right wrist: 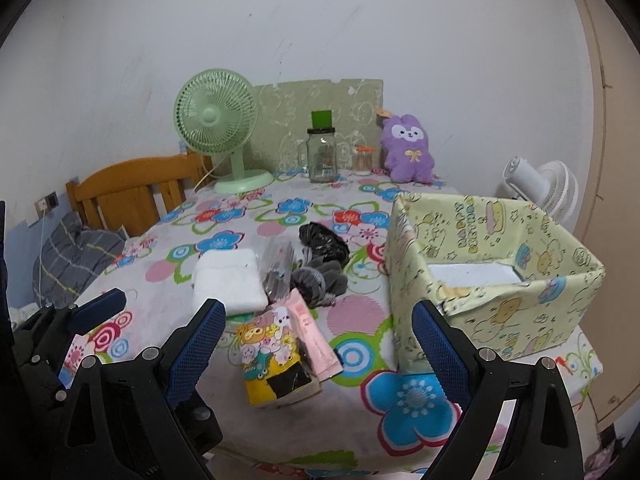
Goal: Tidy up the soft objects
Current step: 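Move both tools down toward the items beside the storage box, then close the right tool on the yellow cartoon snack box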
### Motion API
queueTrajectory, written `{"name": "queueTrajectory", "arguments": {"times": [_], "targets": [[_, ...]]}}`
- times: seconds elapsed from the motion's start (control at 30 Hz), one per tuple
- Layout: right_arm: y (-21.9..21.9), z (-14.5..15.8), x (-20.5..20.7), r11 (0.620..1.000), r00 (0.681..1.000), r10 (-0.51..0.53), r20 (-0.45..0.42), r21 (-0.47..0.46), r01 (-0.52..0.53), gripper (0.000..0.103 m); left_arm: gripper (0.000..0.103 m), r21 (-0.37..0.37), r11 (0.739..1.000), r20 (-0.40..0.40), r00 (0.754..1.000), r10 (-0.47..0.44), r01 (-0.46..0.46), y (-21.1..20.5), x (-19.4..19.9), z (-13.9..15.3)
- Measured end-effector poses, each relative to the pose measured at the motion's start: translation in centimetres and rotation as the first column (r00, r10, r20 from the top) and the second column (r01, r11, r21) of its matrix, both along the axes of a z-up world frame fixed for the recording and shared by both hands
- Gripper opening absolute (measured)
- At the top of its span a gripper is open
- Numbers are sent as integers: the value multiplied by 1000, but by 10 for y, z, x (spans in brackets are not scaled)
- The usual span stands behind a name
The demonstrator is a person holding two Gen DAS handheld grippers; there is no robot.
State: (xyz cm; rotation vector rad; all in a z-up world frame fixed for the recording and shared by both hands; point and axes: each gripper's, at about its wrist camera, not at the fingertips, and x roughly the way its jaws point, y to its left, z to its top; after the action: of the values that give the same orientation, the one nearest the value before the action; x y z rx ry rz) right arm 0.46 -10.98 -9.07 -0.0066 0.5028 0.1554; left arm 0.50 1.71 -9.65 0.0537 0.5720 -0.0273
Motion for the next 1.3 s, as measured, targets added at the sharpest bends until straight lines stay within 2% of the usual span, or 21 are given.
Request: {"name": "queueTrajectory", "arguments": {"times": [0.37, 0.57, 1.0, 1.3], "targets": [[19, -23, 15, 999, 998, 17, -61, -32, -19, 92, 84, -6, 1000, -63, 998, -4, 4, 9, 10, -25], [27, -36, 25, 999, 994, 26, -107, -33, -29, 86, 84, -1, 1000, -91, 996, -12, 12, 13, 18, -35], [37, -55, 43, 998, 978, 55, -202, -9, -58, 54, 81, -17, 999, -149, 988, -32, 30, 14, 35, -52], [41, -56, 44, 997, 976, 68, -206, -7, -71, 36, 80, -24, 999, -156, 987, -43, 40, 11, 38, -54]]}}
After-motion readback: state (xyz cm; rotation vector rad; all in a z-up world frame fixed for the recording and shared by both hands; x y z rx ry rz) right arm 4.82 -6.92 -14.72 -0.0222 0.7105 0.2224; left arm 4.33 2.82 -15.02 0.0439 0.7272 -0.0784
